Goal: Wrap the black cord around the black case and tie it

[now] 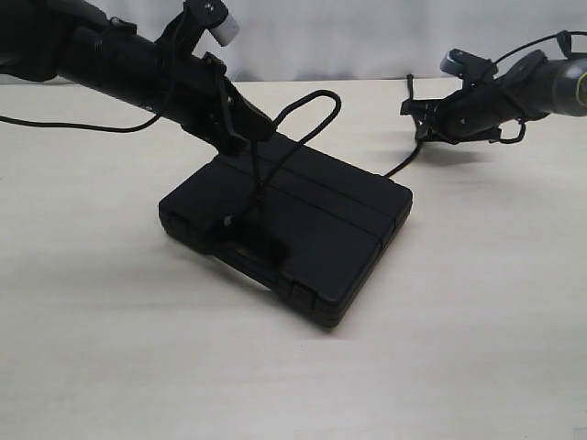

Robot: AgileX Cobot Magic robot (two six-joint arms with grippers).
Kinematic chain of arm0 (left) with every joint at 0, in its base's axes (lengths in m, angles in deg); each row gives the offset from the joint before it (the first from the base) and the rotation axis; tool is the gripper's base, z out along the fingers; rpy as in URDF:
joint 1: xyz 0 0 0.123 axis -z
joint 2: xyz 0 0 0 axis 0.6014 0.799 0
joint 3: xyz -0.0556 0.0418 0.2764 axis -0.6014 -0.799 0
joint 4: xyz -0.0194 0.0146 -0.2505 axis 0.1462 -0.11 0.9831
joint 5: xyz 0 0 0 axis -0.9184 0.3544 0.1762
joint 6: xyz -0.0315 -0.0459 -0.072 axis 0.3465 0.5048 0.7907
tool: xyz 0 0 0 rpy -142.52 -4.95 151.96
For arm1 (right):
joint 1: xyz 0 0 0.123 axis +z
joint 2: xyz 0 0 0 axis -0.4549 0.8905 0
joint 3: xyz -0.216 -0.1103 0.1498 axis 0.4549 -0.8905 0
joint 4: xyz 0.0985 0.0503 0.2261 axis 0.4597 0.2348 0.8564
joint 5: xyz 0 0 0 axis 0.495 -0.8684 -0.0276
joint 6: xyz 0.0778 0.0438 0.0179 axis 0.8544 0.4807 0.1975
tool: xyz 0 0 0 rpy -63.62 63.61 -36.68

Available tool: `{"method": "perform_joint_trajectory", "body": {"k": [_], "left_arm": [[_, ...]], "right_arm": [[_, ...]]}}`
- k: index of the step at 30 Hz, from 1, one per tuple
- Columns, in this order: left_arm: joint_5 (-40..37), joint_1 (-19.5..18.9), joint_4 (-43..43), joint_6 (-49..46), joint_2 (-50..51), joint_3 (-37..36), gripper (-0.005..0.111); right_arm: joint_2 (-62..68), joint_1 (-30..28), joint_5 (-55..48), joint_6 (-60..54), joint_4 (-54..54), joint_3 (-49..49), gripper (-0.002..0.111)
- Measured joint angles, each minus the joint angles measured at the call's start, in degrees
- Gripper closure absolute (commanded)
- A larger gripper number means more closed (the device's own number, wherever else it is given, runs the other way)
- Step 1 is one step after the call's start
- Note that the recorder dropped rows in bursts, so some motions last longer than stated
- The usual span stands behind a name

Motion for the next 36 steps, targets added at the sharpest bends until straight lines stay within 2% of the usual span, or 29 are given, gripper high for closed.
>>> {"method": "perform_joint_trajectory", "body": {"k": [7,14,24,28,33,36], "left_arm": [[-0.5,0.0,0.1,0.0,0.0,0.0,0.107],[-0.6,0.0,0.1,-0.1,-0.1,0.0,0.107],[-0.6,0.0,0.3,-0.6,-0.1,0.0,0.107],[-0.6,0.0,2.2,-2.3,-0.1,0.0,0.107],[0.8,0.0,6.3,-5.4,-0.1,0.0,0.107],[2.6,0.0,7.2,-6.0,-0.1,0.0,0.107]], "right_arm": [[-2.0,0.7,-2.3,0.3,-5.5,-1.0,0.104],[-12.9,4.7,1.8,-6.8,-8.1,-10.4,0.104],[-32.0,8.0,11.1,-30.4,-7.1,-30.9,0.104],[-36.7,8.6,8.5,-42.7,-2.5,-35.9,0.104],[-39.4,9.8,1.9,-60.8,11.2,-38.2,0.104],[-40.8,10.4,-0.1,-65.5,14.6,-38.6,0.104]]}}
